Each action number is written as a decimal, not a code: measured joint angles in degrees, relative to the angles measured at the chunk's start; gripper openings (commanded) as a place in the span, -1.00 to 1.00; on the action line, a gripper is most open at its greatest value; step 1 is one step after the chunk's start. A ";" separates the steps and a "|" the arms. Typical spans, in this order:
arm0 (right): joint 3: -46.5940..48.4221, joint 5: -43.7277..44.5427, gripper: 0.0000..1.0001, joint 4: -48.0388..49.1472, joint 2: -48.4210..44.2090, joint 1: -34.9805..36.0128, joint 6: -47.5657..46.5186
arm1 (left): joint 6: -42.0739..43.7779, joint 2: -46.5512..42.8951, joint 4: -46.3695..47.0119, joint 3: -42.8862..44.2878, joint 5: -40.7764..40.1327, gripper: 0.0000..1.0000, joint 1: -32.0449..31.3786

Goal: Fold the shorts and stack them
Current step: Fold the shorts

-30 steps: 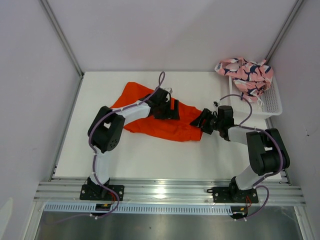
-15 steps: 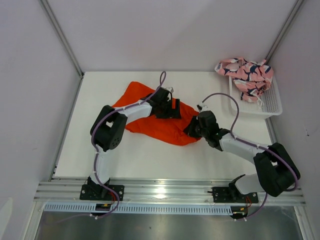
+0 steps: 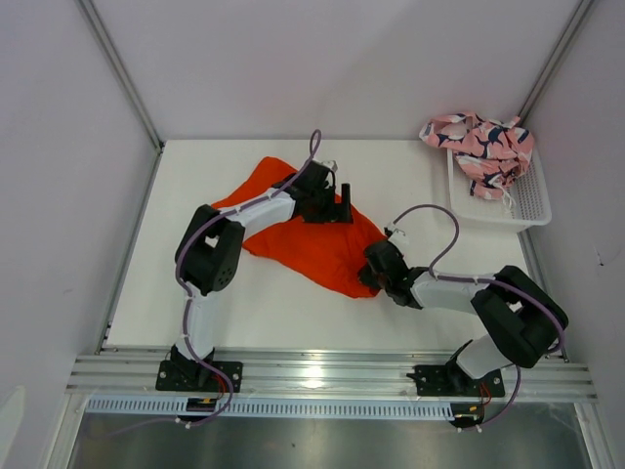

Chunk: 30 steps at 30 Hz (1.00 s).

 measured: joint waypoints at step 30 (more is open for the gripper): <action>-1.57 -13.51 0.17 -14.34 -22.08 -23.06 -7.67 | 3.93 -5.97 -5.16 1.31 -2.19 0.91 -6.82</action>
